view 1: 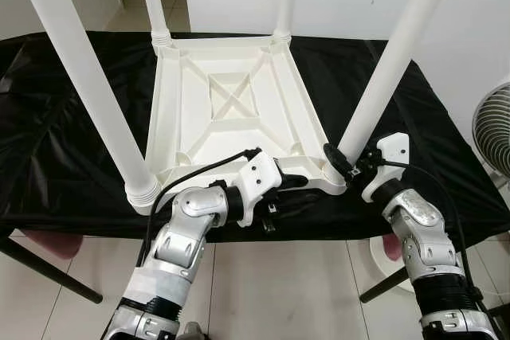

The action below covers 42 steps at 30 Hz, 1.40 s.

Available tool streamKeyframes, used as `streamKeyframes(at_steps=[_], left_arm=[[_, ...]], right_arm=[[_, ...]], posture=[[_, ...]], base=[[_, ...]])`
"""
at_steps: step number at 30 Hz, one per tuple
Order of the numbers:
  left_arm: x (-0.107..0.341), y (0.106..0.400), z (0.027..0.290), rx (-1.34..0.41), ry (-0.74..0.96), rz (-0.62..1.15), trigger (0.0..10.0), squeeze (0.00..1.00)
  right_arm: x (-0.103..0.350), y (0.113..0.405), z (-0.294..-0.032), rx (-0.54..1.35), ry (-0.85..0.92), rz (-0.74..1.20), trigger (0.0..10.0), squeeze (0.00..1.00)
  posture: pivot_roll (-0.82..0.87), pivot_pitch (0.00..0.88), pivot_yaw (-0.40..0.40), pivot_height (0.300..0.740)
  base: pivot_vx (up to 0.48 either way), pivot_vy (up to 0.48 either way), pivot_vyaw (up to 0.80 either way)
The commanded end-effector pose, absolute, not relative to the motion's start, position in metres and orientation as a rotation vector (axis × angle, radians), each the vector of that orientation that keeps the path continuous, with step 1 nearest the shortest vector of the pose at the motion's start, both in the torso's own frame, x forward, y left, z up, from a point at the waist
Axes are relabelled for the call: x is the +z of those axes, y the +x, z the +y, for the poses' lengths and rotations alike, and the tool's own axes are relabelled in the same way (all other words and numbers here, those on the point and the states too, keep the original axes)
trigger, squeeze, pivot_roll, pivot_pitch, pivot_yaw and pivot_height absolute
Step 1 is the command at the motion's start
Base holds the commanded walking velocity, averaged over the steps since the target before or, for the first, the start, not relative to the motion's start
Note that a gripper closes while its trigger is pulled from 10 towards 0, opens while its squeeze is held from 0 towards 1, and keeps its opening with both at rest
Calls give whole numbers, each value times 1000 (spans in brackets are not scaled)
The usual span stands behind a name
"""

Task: Building children table

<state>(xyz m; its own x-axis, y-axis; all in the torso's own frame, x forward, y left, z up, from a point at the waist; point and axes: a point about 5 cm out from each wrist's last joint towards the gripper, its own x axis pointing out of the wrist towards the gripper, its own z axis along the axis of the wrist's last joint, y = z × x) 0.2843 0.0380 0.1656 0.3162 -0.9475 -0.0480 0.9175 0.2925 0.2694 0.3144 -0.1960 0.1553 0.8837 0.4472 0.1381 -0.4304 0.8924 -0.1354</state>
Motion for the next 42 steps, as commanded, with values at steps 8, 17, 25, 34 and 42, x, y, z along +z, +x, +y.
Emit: streamKeyframes(at_steps=[8, 17, 25, 34, 42], left_arm=[[158, 302, 44, -732, 215, -111, 10000, 0], [151, 300, 40, -702, 192, -88, 10000, 0], [152, 297, 45, -754, 244, -113, 10000, 0], [151, 297, 48, -736, 258, -112, 10000, 0], [151, 297, 47, -762, 265, -118, 10000, 0]], right_arm=[[150, 318, -193, 409, -96, -172, 0, 0], [150, 319, -197, 355, -90, -186, 0, 0], [145, 316, -202, 180, -93, -143, 0, 0], [137, 305, -184, -1, -36, -103, 0, 0], [130, 286, -147, -174, 22, -59, 0, 0]], posture=[[70, 9, -6, 740], [53, 14, 0, 740], [51, 32, -13, 740], [52, 38, -20, 740], [42, 40, -30, 740]], base=[[0, 0, 0], [0, 0, 0], [0, 0, 0], [0, 0, 0], [0, 0, 0]])
